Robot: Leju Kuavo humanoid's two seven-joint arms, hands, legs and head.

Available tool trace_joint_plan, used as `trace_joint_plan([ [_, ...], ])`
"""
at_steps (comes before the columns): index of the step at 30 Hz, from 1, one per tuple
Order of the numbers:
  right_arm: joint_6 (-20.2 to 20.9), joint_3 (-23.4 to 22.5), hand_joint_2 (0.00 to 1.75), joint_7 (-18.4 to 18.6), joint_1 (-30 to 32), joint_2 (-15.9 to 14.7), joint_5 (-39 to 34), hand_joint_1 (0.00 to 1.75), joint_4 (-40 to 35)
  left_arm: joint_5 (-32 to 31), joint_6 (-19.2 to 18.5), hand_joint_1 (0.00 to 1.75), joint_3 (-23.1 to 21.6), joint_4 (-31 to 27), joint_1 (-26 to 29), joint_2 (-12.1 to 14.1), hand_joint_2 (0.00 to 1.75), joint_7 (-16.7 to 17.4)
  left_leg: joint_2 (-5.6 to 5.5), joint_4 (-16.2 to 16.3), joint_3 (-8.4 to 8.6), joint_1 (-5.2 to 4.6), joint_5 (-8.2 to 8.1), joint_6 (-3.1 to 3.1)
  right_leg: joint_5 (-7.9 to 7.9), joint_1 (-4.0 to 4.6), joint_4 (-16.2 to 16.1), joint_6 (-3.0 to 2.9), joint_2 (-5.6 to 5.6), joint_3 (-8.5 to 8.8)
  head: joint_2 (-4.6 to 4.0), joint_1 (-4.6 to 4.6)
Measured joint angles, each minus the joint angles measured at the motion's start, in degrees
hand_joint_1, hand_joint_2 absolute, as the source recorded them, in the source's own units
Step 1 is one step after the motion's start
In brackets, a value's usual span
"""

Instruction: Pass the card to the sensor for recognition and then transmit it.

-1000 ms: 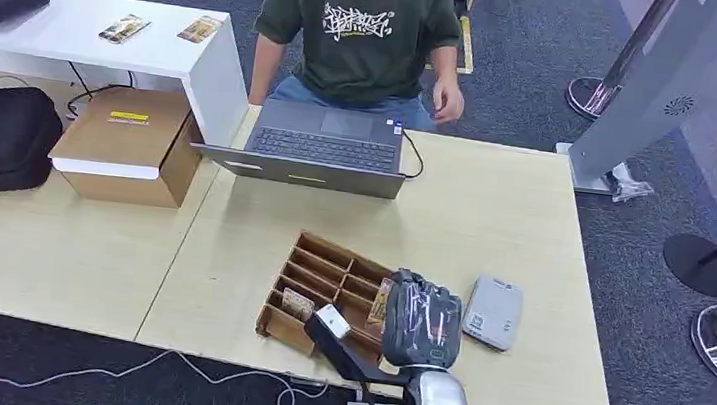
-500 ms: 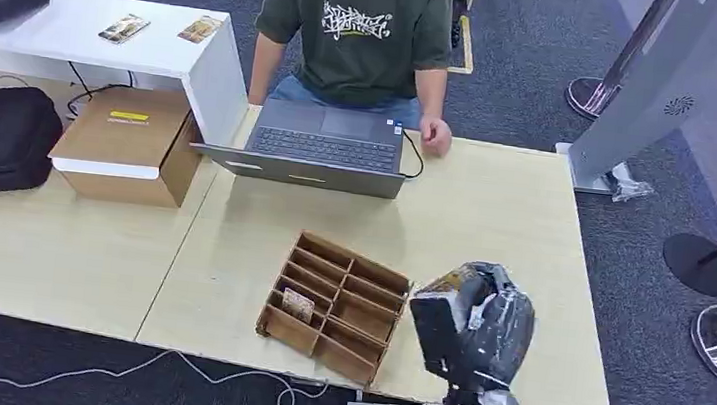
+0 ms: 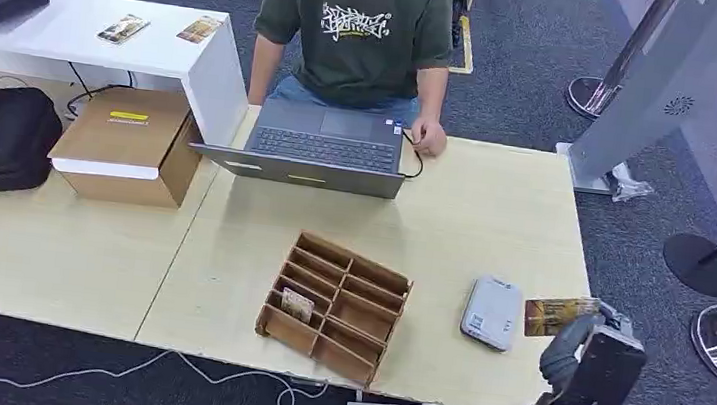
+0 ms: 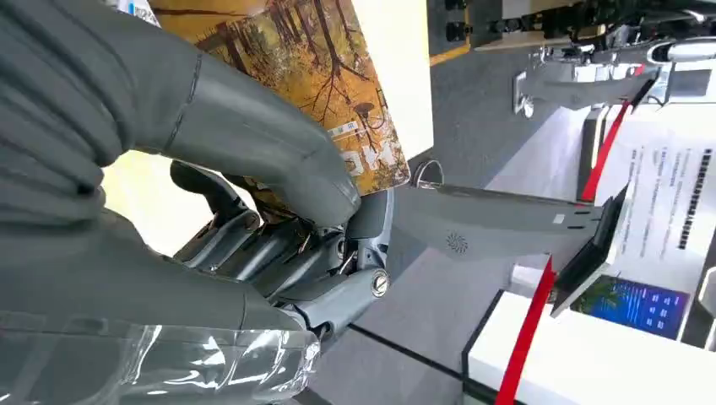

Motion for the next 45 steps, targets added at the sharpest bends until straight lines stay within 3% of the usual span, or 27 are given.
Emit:
trace_joint_plan([
  [7, 0.0, -0.8, 1.75, -1.3, -0.9, 0.0, 1.0, 1.75, 0.8, -1.6, 0.2, 0.0, 0.0, 0.0, -0.1, -0.3, 0.0, 0.2, 0.0, 0.0, 0.0, 0.0, 0.0, 0.0, 0.0, 0.0, 0.0, 0.0, -0.01, 0.04, 0.0, 0.0],
  [14, -1.7, -0.2, 1.75, -1.7, -10.1, -1.0, 9.2, 1.75, 7.2, -4.8, -0.2, 0.0, 0.0, 0.0, -0.4, -0.7, 0.0, 0.5, 0.16, 0.0, 0.05, 0.0, 0.04, -0.03, 0.09, 0.0, 0.0, -0.04, 0.1, 0.07, 0.0, -0.02],
  [22, -2.1, 2.9, 1.75, 7.0, -30.5, -1.1, 27.8, 1.75, 24.4, -8.6, -0.8, 0.0, 0.0, 0.0, -1.3, -1.0, 0.0, 0.6, 0.21, 0.0, 0.07, 0.01, 0.25, -0.09, 0.24, 0.01, 0.1, -0.11, 0.17, 0.04, 0.0, 0.0],
  [30, -3.6, 5.2, 1.75, 16.5, -51.3, -1.0, 45.2, 1.75, 48.9, -13.3, -2.1, 0.0, 0.0, 0.0, -2.2, -1.3, 0.0, 1.7, 0.15, 0.0, 0.07, 0.01, 0.32, -0.13, 0.28, 0.0, 0.1, -0.16, 0.14, 0.02, 0.0, 0.0],
  [37, -3.7, 6.4, 1.75, 23.0, -62.5, -1.0, 54.0, 1.75, 63.1, -18.0, -2.4, 0.0, 0.0, 0.0, -2.6, -1.7, 0.0, 2.0, 0.13, 0.0, 0.05, 0.01, 0.31, -0.13, 0.28, 0.0, 0.1, -0.16, 0.13, -0.01, 0.0, 0.02],
  [45, -3.6, 7.6, 1.75, 26.4, -69.2, -1.0, 58.2, 1.75, 72.4, -20.4, -2.7, 0.0, 0.0, 0.0, -2.9, -1.8, 0.0, 2.6, 0.13, 0.0, 0.05, 0.01, 0.31, -0.13, 0.28, 0.0, 0.1, -0.15, 0.13, -0.02, 0.0, 0.0],
])
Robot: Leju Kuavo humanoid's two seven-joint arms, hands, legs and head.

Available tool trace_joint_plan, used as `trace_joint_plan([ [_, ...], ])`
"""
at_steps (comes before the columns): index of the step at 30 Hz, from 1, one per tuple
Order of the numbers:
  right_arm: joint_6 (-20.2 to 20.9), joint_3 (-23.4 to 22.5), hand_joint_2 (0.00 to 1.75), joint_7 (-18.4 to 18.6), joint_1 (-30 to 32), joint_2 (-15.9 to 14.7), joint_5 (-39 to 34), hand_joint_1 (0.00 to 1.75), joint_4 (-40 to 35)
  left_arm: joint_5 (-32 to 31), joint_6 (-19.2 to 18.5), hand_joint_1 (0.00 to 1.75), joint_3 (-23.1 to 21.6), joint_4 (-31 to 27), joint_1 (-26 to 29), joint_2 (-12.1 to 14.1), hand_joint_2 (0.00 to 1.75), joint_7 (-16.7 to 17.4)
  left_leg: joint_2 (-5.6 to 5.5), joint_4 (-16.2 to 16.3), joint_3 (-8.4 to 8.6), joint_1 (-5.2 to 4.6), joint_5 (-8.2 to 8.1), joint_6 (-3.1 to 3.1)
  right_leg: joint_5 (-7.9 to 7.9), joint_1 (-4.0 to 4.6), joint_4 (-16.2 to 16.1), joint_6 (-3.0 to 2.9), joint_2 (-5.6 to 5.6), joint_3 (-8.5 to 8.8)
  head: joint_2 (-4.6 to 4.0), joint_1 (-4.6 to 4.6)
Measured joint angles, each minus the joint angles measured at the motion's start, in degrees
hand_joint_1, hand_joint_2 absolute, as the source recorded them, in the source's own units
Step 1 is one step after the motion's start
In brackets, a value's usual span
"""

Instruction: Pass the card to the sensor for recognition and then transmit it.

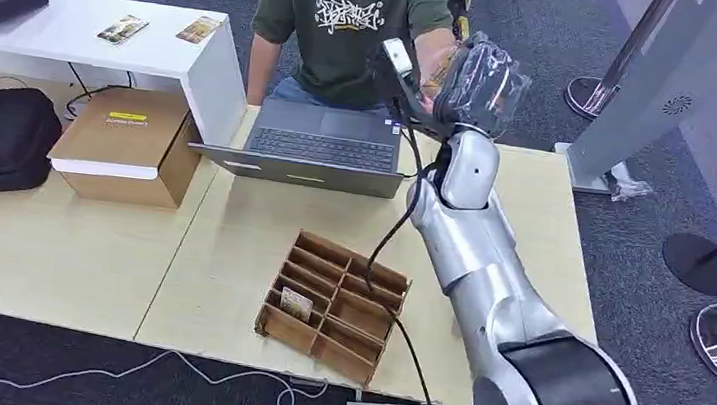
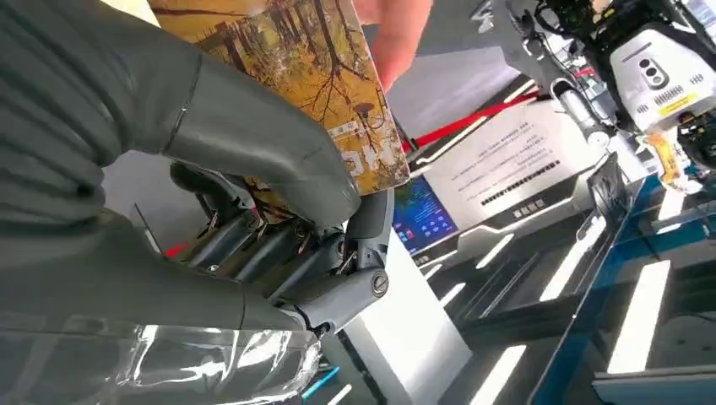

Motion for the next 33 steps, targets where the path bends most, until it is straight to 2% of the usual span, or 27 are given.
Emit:
trace_joint_plan([
  [10, 0.0, 0.1, 1.75, 1.3, -3.4, 0.0, 1.1, 1.75, 4.7, -1.5, -1.2, 0.0, 0.0, 0.0, -0.6, -0.2, 0.0, 0.5, 0.0, 0.0, 0.0, 0.0, 0.0, 0.0, 0.0, 0.0, 0.0, 0.0, 0.0, 0.0, 0.0, 0.0],
  [19, 0.0, 0.1, 1.75, 2.2, -4.0, -0.2, 1.8, 1.75, 6.5, -2.2, -2.0, 0.0, 0.0, 0.0, -0.8, -0.3, 0.0, 1.0, 0.0, 0.0, -0.01, 0.0, 0.0, 0.0, 0.0, 0.0, 0.0, 0.0, 0.01, -0.05, 0.0, -0.02],
  [20, 0.1, 0.1, 1.75, 2.3, -4.0, -0.3, 1.9, 0.07, 6.6, -2.2, -2.1, 0.0, 0.0, 0.0, -0.8, -0.3, 0.0, 1.0, 0.0, 0.0, -0.01, 0.0, 0.0, 0.0, 0.0, 0.0, 0.0, 0.0, 0.01, -0.05, 0.0, -0.02],
  [21, 0.1, 0.1, 1.75, 2.3, -4.1, -0.3, 1.9, 0.0, 6.8, -2.2, -2.2, 0.0, 0.0, 0.0, -0.9, -0.3, 0.0, 1.0, 0.0, 0.0, -0.01, 0.0, 0.0, 0.0, 0.0, 0.0, 0.0, 0.0, 0.01, -0.05, 0.0, 0.0],
  [33, 1.2, 0.0, 1.75, 2.7, -4.0, -0.6, 3.1, 0.0, 7.1, -2.0, -2.7, 0.0, 0.0, 0.0, -1.0, -0.3, 0.0, 1.0, 0.02, 0.0, -0.01, 0.0, 0.0, 0.0, 0.01, 0.0, 0.0, -0.01, 0.02, -0.06, 0.0, 0.0],
])
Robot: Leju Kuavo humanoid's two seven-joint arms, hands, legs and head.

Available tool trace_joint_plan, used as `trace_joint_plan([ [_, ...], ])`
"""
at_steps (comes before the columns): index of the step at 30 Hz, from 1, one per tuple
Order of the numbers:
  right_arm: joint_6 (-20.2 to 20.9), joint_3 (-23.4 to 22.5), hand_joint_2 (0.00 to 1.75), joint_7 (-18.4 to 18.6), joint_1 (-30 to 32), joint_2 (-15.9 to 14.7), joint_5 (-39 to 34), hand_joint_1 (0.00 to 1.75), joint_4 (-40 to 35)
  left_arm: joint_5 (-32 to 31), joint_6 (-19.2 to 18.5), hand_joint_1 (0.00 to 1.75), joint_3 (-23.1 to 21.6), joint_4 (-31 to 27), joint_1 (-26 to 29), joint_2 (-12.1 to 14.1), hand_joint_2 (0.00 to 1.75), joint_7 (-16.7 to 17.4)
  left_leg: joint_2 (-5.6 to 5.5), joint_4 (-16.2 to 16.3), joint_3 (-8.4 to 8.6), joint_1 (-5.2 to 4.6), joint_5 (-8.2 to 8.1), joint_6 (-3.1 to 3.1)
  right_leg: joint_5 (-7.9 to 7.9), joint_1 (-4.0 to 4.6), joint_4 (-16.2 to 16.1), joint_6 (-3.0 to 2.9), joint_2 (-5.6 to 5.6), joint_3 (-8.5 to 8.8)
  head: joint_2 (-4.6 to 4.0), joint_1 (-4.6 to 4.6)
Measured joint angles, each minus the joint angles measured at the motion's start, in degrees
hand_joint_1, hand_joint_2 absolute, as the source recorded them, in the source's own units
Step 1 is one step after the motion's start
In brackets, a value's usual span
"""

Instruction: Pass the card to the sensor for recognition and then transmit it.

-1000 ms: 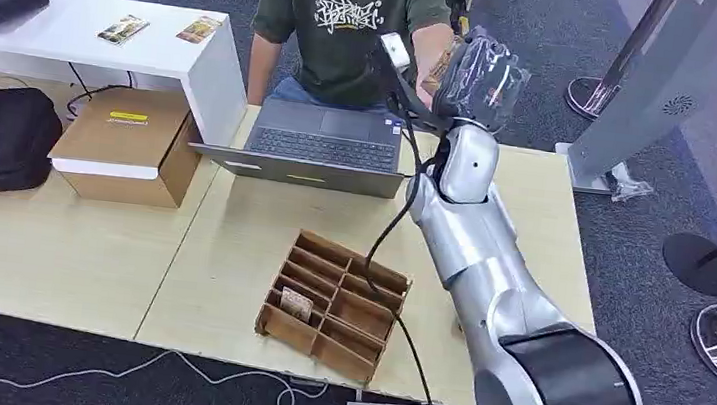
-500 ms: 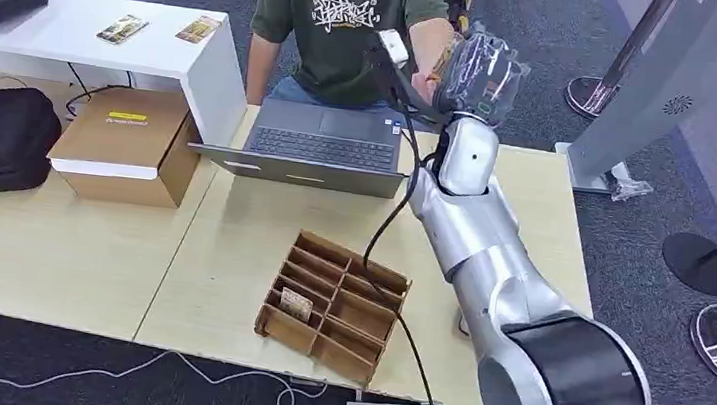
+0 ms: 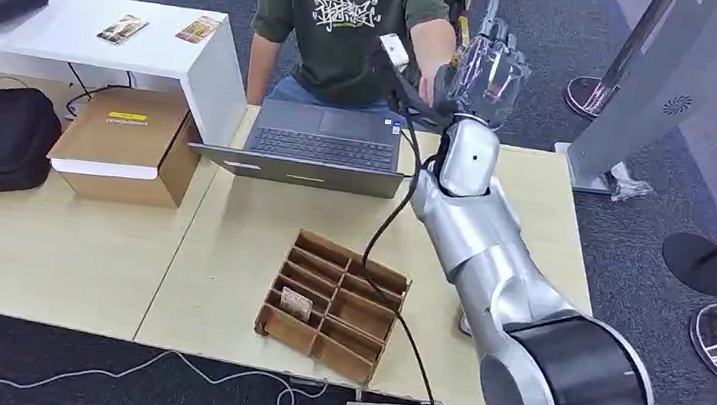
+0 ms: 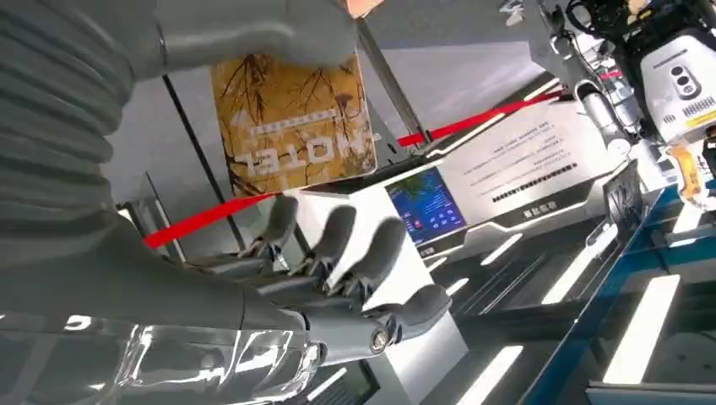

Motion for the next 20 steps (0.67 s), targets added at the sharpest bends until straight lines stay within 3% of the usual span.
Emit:
trace_joint_plan([
  [8, -1.2, -1.9, 1.75, -2.9, 1.0, -0.4, -1.2, 0.0, -1.0, 1.1, 0.2, 0.0, 0.0, 0.0, 0.0, 0.0, 0.0, 0.1, 0.0, 0.0, 0.0, 0.0, -0.01, 0.0, 0.0, 0.0, 0.0, 0.0, 0.0, -0.01, 0.0, -0.02],
  [20, -1.4, -8.1, 1.75, -15.0, 18.2, -0.6, -9.2, 0.0, -25.0, 5.8, 3.3, 0.0, 0.0, 0.0, 0.6, 0.1, 0.0, 0.0, -0.06, 0.0, -0.07, 0.0, -0.01, 0.0, -0.02, 0.0, 0.0, 0.02, -0.06, -0.05, 0.0, 0.0],
])
